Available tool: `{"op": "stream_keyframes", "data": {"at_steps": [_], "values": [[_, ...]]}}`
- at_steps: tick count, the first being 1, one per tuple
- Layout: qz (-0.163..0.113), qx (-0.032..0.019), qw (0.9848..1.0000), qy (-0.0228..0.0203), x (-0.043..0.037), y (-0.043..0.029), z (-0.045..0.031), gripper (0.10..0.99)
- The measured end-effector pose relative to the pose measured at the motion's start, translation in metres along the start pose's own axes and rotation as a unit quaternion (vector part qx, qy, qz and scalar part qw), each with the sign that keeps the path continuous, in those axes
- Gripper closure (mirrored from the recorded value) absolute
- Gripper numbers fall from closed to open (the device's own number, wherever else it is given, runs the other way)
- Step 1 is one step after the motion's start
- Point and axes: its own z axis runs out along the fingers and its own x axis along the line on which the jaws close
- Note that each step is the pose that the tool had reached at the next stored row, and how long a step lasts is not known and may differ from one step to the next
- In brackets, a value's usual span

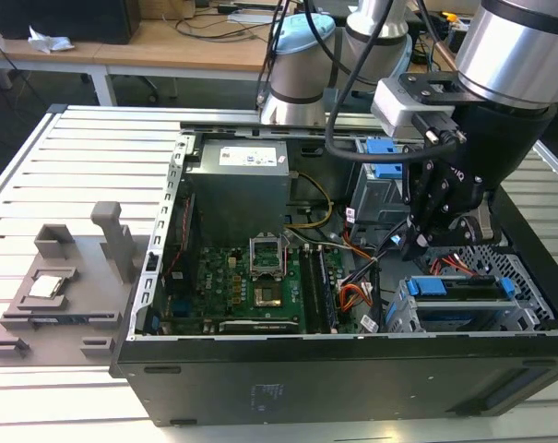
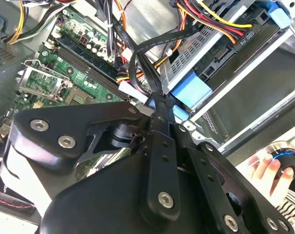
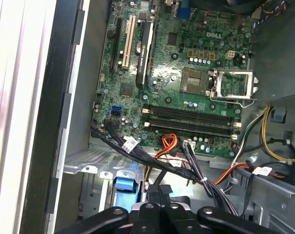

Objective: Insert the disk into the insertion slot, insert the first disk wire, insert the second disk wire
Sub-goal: 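Insert the second disk wire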

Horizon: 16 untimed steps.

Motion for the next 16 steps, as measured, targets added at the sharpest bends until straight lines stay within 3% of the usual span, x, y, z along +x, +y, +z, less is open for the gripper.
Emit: {"op": "stream_keyframes", "data": {"at_steps": [4, 7, 9, 10, 11, 13, 16], "values": [[0.0, 0.0, 1.0, 0.0001, 0.0, 0.0, 0.0, 0.973], [0.0, 0.0, 1.0, 0.0004, -0.0001, 0.0002, -0.0011, 0.784], [0.0, 0.0008, 1.0, -0.0004, -0.0005, 0.0041, -0.0039, 0.784], [0.0, 0.0024, 1.0, -0.0096, -0.0016, 0.0127, -0.0036, 0.784], [-0.001, 0.003, 0.9999, -0.0143, -0.0019, 0.0161, -0.0034, 0.784], [-0.002, 0.0035, 0.9998, -0.0178, -0.0019, 0.0194, -0.0031, 0.784], [-0.003, 0.0035, 0.9998, -0.0179, -0.0018, 0.0195, -0.0024, 0.784]]}}
